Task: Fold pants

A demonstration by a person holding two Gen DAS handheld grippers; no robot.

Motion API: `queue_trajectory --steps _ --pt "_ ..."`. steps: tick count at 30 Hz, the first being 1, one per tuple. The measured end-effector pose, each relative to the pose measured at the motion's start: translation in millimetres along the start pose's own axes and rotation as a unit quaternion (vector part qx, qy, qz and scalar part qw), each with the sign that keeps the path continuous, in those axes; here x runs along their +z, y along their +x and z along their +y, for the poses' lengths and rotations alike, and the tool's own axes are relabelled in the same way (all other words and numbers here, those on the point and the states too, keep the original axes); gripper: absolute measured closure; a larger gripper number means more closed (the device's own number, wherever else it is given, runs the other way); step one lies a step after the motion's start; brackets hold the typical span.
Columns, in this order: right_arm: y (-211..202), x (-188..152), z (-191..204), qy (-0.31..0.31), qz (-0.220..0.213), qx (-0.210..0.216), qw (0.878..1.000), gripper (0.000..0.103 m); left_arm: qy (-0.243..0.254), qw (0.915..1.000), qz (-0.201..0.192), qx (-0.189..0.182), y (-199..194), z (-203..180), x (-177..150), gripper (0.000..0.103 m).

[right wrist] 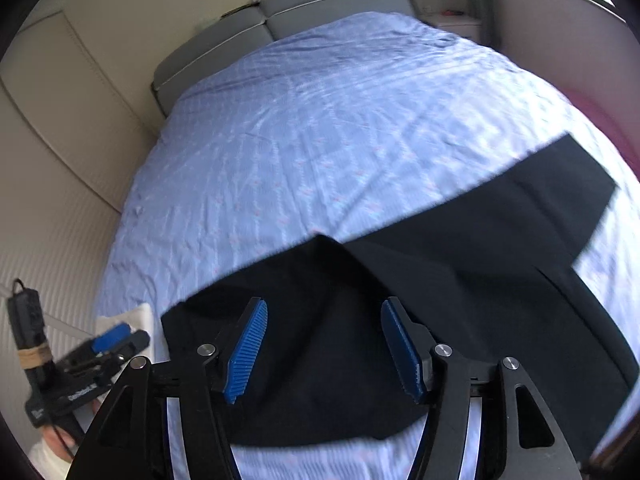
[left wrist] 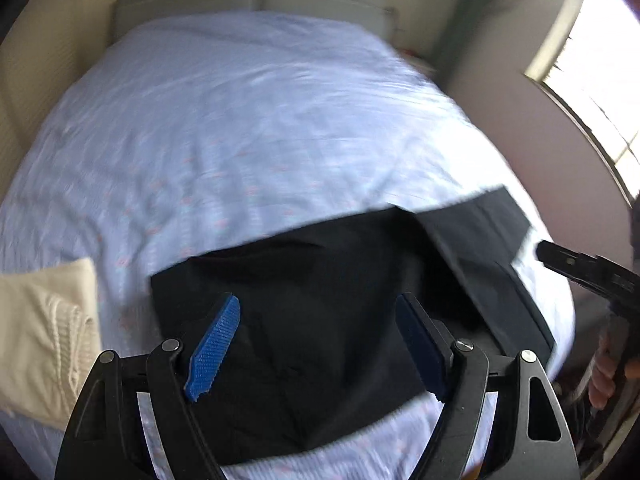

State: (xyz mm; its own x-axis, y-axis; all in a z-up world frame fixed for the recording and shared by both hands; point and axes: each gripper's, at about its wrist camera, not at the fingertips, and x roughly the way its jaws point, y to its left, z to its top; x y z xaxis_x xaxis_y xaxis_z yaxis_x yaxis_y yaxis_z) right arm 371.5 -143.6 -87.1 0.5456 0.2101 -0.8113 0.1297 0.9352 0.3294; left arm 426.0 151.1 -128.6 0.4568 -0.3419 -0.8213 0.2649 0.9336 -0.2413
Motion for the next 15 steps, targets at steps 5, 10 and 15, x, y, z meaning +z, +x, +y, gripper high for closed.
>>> queue_trajectory --steps 5,10,15 --pt "-56 -40 -51 0.049 -0.003 -0.032 0.998 0.042 0.077 0.9957 -0.003 -0.05 -26 -68 -25 0.023" --pt "-99 -79 -109 0.097 -0.003 -0.071 0.993 0.042 0.127 0.9875 0.009 -0.093 -23 -132 -51 0.023" --pt "-129 -117 -173 0.16 -0.001 -0.112 0.981 0.042 0.121 0.9831 0.056 -0.126 2 -190 -75 0.023"
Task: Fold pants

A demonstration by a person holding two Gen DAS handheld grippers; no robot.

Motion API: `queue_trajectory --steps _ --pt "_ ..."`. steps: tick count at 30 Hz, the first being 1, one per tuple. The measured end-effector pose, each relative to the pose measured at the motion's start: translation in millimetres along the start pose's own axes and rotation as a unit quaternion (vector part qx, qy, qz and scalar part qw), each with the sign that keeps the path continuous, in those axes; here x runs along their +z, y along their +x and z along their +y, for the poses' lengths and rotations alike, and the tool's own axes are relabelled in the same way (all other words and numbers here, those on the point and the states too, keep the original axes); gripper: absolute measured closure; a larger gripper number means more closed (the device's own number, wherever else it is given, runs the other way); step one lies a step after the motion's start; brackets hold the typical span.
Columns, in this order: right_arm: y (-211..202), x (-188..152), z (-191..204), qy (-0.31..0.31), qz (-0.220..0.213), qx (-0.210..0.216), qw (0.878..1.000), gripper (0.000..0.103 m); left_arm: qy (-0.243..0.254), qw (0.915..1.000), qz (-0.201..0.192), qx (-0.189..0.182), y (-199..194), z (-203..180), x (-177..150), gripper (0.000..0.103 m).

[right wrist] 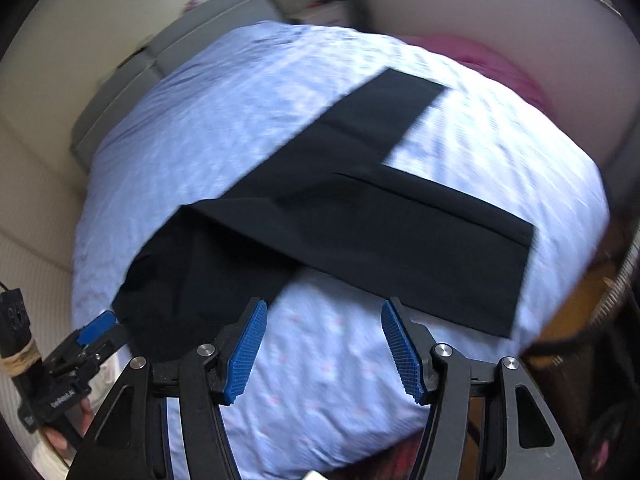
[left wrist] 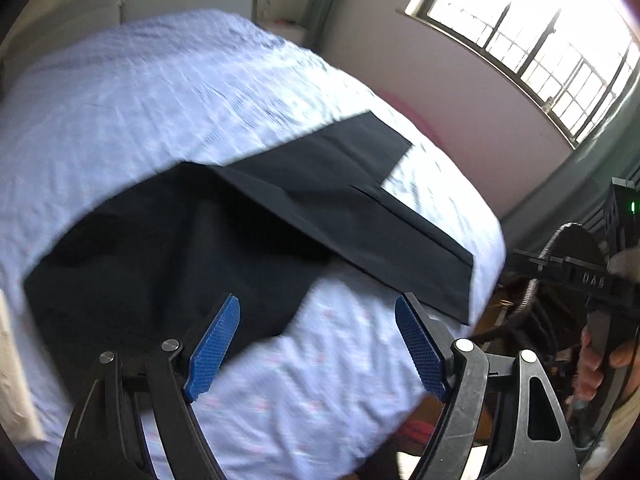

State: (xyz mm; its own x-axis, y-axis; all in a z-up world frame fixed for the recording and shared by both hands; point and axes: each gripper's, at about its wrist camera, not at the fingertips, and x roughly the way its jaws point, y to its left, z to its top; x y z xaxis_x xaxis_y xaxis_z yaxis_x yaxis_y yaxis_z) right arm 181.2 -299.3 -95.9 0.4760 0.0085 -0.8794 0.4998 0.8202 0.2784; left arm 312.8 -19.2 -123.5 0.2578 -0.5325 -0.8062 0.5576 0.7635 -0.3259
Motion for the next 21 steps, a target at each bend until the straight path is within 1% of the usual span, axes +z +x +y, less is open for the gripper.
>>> queue_trajectory --steps 3,5,8,9,12,15,16,21 --pt "1 -1 -51 0.052 0.008 -0.006 0.999 0.042 -0.027 0.9992 0.026 -0.017 26 -25 0 0.023" --pt "6 -2 -80 0.077 0.016 -0.007 0.997 0.042 -0.045 0.9981 0.039 -0.013 44 -40 0 0.023" --pt "25 3 -122 0.097 0.038 -0.018 0.994 0.042 -0.051 0.9971 0.055 0.012 68 -58 1 0.023" --pt "36 7 -138 0.101 0.053 -0.02 0.993 0.042 -0.049 0.9965 0.062 0.027 78 -68 2 0.023" --pt "66 12 -175 0.122 0.086 -0.007 0.989 0.042 -0.052 0.993 0.091 0.053 110 -89 3 0.023" --pt "99 12 -205 0.141 0.133 0.014 0.981 0.042 -0.056 0.9883 0.118 0.078 142 -103 2 0.024" --pt "107 10 -214 0.146 0.144 0.015 0.979 0.042 -0.06 0.9868 0.124 0.085 150 -105 2 0.024" --pt "148 -4 -243 0.183 0.191 0.024 0.964 0.042 -0.101 0.9798 0.149 0.087 188 -106 4 0.024"
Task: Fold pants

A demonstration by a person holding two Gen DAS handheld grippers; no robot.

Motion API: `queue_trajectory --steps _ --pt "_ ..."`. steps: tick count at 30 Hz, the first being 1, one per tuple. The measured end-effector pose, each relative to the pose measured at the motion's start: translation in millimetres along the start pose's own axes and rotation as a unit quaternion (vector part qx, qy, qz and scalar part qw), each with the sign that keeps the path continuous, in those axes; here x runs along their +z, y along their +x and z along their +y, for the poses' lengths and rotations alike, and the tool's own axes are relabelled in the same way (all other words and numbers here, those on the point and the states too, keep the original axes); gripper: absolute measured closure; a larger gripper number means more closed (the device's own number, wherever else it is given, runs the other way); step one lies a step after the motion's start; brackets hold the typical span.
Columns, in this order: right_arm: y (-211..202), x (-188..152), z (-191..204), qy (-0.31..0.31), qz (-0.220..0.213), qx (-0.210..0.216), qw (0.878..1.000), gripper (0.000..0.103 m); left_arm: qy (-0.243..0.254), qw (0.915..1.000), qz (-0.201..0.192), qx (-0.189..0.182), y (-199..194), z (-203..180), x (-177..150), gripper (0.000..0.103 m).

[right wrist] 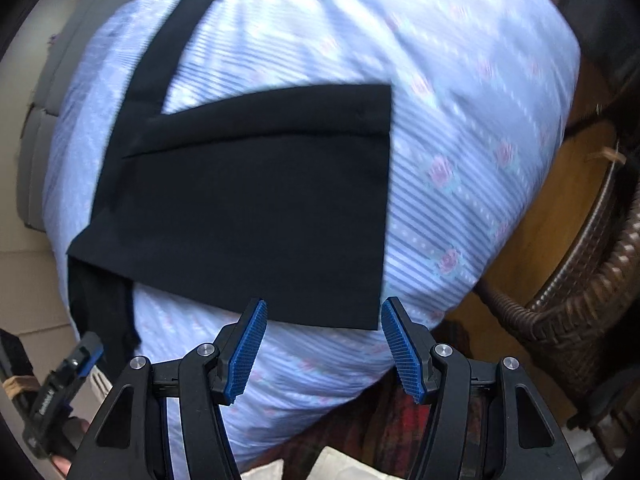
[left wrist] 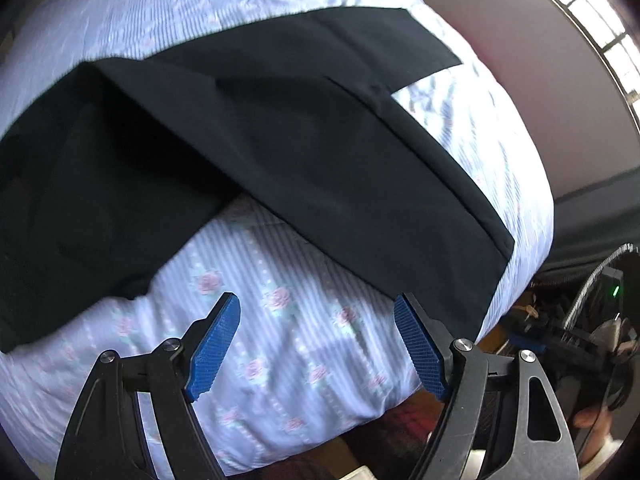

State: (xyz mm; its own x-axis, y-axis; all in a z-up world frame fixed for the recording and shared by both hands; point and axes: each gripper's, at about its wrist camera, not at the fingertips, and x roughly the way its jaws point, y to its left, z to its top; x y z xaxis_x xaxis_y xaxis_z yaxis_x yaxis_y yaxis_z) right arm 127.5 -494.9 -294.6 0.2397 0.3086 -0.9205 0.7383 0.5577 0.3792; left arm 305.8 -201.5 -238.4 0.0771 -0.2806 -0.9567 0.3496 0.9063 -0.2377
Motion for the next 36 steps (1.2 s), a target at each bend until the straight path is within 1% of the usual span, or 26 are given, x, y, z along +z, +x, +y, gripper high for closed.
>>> queue_trajectory --steps 3,5,8,10,13,14,17,19,20,21,22,23,24,25,26,27,29,31,32,34,35,36 --pt "15 -5 -10 0.018 0.01 0.003 1.0 0.042 -0.043 0.9989 0.014 -0.012 22 5 12 0.024" --pt "25 -10 -12 0.023 0.019 0.002 1.0 0.042 -0.056 0.9981 0.02 -0.016 37 6 19 0.024" --pt "37 -14 -16 0.027 0.021 0.007 0.999 0.042 -0.05 0.9983 0.029 -0.005 58 5 25 0.026" --pt "45 -14 -20 0.038 0.015 0.007 0.999 0.042 -0.046 0.9979 0.044 -0.002 76 6 28 0.026" --pt "55 -15 -28 0.067 0.011 0.016 0.998 0.042 -0.046 0.997 0.062 -0.005 94 11 29 0.027" --pt "59 -15 -31 0.075 0.01 0.019 0.997 0.042 -0.046 0.9968 0.065 -0.003 98 12 29 0.029" --pt "71 -13 -29 0.077 0.012 0.023 0.997 0.042 -0.053 0.996 0.071 -0.008 108 16 31 0.031" --pt "75 -11 -26 0.075 0.013 0.022 0.997 0.043 -0.055 0.9961 0.067 -0.013 109 16 33 0.039" --pt "76 -11 -24 0.075 0.012 0.025 0.997 0.045 -0.053 0.9962 0.068 -0.017 107 15 35 0.053" --pt "74 -12 -23 0.071 0.011 0.029 0.997 0.055 -0.048 0.9962 0.068 -0.028 105 14 36 0.076" --pt "70 -13 -20 0.061 0.007 0.027 0.998 0.062 -0.04 0.996 0.07 -0.039 103 11 38 0.086" --pt "65 -14 -17 0.055 0.004 0.023 0.998 0.073 -0.029 0.996 0.071 -0.046 99 7 40 0.095" --pt "58 -16 -15 0.053 0.002 0.032 0.998 0.088 -0.014 0.9967 0.062 -0.051 90 1 42 0.095" --pt "53 -17 -15 0.058 0.0 0.046 0.997 0.091 0.007 0.9974 0.05 -0.052 79 -8 45 0.095" --pt "41 -19 -13 0.067 -0.009 0.07 0.995 0.093 0.024 0.9975 0.04 -0.053 68 -15 48 0.095" --pt "32 -19 -11 0.071 -0.018 0.081 0.994 0.093 0.039 0.9973 0.029 -0.056 57 -24 52 0.095" --pt "3 -14 -2 0.072 -0.05 0.11 0.99 0.093 0.058 0.996 0.009 -0.067 38 -36 61 0.095" --pt "-27 -3 11 0.07 -0.089 0.143 0.983 0.093 0.077 0.9941 -0.011 -0.076 18 -48 77 0.096" --pt "-39 5 17 0.067 -0.107 0.154 0.98 0.093 0.085 0.993 -0.024 -0.078 11 -55 91 0.096" --pt "-71 31 34 0.054 -0.156 0.179 0.97 0.093 0.096 0.9909 -0.047 -0.082 -4 -64 116 0.096" --pt "-85 46 43 0.047 -0.177 0.19 0.965 0.093 0.096 0.9905 -0.052 -0.083 -8 -67 122 0.096" --pt "-98 65 54 0.037 -0.197 0.199 0.959 0.093 0.096 0.9898 -0.06 -0.087 -13 -68 136 0.096"
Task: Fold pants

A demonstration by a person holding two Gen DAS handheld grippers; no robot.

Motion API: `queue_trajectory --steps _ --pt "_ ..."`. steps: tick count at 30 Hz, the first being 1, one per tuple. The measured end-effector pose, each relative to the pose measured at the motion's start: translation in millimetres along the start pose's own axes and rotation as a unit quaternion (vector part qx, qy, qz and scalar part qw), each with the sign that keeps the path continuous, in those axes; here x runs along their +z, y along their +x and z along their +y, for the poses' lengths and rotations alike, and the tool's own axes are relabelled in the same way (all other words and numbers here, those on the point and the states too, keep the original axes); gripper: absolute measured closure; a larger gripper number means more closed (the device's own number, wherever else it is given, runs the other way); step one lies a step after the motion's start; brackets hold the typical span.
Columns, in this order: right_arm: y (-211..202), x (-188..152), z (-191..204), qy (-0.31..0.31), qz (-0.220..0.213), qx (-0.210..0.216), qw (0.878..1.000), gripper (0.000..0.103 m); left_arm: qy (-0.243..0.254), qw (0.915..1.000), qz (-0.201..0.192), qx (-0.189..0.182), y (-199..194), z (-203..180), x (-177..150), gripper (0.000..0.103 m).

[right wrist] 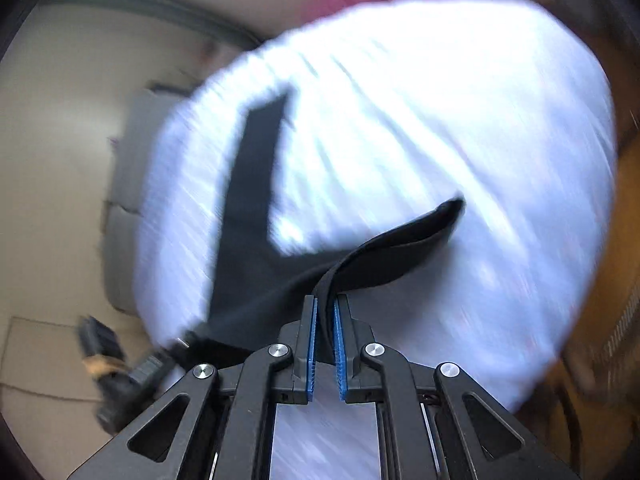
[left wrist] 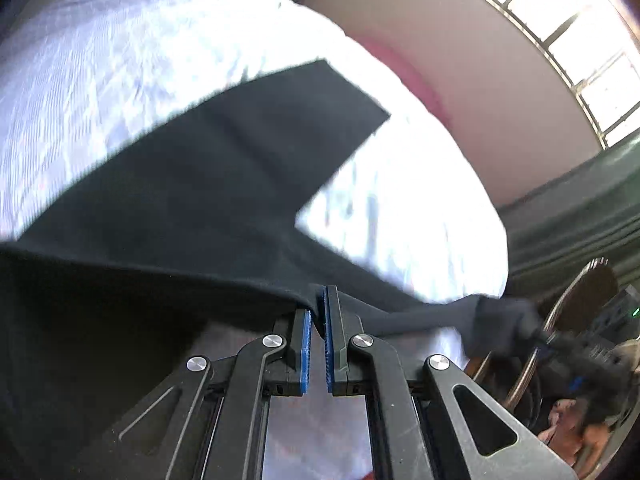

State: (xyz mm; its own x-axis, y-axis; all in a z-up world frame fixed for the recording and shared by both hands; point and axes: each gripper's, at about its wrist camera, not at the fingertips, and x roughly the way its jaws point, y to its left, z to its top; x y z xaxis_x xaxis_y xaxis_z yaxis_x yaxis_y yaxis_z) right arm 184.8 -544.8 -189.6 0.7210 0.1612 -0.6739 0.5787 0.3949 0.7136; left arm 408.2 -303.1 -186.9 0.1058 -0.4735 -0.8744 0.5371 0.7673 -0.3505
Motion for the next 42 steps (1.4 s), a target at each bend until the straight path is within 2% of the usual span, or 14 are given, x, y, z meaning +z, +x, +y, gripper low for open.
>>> queue_trajectory --steps 4,10,14,19,20,21,22,23,24,27,30,34,38,42 --pt "25 83 46 -0.044 -0.036 0.029 0.998 0.093 0.005 0.9997 -0.021 0.006 -1 -2 53 0.096" --pt "98 175 100 -0.095 -0.032 0.041 0.994 0.093 -0.002 0.9992 -0.022 0.034 32 22 133 0.096" --pt "154 218 126 -0.106 -0.015 0.029 0.994 0.093 -0.039 0.9971 0.012 0.064 76 52 193 0.095" --pt "212 249 141 -0.121 0.01 -0.003 0.993 0.093 -0.089 0.9904 0.073 0.076 115 81 220 0.091" --pt "221 253 141 -0.115 0.017 -0.013 0.993 0.09 -0.096 0.989 0.082 0.076 119 85 223 0.085" --pt "222 256 142 -0.109 0.015 -0.022 0.994 0.09 -0.098 0.989 0.081 0.075 120 88 226 0.068" --pt "224 261 145 -0.108 0.008 -0.031 0.994 0.086 -0.092 0.9908 0.062 0.077 115 88 231 0.056" --pt "223 264 147 -0.114 0.001 -0.034 0.993 0.073 -0.08 0.9924 0.031 0.088 106 84 236 0.038" --pt "219 267 150 -0.122 -0.013 -0.037 0.992 0.059 -0.071 0.9929 0.01 0.095 99 81 241 0.03" --pt "205 270 147 -0.137 -0.034 -0.052 0.989 0.057 -0.049 0.9949 -0.027 0.084 77 69 256 0.029" --pt "190 269 140 -0.14 -0.03 -0.065 0.988 0.057 -0.007 0.9944 -0.049 0.093 61 53 256 0.029" --pt "167 254 134 -0.156 -0.023 -0.074 0.985 0.056 0.045 0.9915 -0.064 0.104 39 32 234 0.029" --pt "143 218 139 -0.209 0.0 -0.077 0.975 0.047 0.059 0.9908 -0.066 0.102 14 18 189 0.029" --pt "118 166 148 -0.285 0.037 -0.081 0.954 0.041 0.043 0.9898 -0.067 0.117 -20 4 123 0.027"
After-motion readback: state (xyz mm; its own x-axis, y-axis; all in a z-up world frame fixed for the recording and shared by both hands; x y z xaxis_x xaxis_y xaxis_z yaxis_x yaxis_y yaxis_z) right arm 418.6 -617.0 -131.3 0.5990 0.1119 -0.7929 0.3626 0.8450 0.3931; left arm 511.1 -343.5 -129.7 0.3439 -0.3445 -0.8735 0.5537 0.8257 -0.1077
